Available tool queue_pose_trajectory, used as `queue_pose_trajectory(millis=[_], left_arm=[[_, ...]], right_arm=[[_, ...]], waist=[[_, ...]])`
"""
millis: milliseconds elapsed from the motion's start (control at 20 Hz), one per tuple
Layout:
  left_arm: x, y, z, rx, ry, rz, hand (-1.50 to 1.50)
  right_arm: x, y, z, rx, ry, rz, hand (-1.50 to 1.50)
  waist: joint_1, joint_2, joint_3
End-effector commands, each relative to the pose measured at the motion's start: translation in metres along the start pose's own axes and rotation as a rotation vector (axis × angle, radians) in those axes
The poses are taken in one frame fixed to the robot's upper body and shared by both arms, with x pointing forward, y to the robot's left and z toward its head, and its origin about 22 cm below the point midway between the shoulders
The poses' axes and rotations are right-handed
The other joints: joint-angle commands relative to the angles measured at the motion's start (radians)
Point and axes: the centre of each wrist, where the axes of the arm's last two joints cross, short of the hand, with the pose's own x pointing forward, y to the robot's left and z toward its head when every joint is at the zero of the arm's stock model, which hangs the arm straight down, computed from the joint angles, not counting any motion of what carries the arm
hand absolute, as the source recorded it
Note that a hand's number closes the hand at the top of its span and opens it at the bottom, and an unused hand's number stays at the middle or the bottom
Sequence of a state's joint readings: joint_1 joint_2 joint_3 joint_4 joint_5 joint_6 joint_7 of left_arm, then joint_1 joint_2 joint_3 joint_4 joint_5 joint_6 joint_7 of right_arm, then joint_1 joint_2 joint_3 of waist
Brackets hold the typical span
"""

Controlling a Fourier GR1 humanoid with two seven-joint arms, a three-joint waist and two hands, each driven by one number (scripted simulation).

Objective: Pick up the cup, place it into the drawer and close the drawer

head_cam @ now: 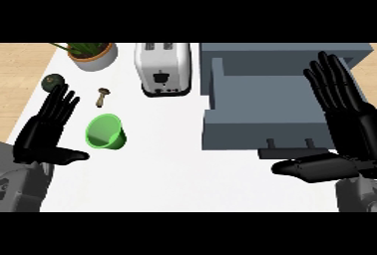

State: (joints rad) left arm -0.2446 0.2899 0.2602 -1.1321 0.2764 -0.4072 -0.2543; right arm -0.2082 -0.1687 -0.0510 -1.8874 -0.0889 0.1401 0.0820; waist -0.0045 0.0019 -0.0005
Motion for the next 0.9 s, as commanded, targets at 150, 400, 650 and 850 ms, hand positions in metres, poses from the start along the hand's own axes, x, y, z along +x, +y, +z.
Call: queue_pose_trajectory(millis=[150,400,650,850], left_arm=[[-0.042,0.027,0.022,0.061,0.072,-0.037,-1.50],[-0.079,0.026,0.025,0.066,0.088,-0.058,-1.50],[-0.101,0.014,0.026,0.065,0.108,-0.077,-1.50],[-0.103,0.015,0.024,0.084,0.084,-0.073,-1.50]], right_arm=[[-0.004,-0.012,-0.013,-0.010,0.004,-0.003,-1.50],[-0.009,-0.010,-0.005,0.017,-0.017,0.014,-1.50],[0.007,-0.016,-0.007,-0.013,-0.020,0.005,-1.50],[0.010,-0.003,-0.016,0.009,-0.009,-0.002,-1.50]], waist=[[0.000,0.001,0.000],[-0.013,0.006,-0.001],[-0.019,0.006,-0.002],[-0.018,0.006,-0.002]])
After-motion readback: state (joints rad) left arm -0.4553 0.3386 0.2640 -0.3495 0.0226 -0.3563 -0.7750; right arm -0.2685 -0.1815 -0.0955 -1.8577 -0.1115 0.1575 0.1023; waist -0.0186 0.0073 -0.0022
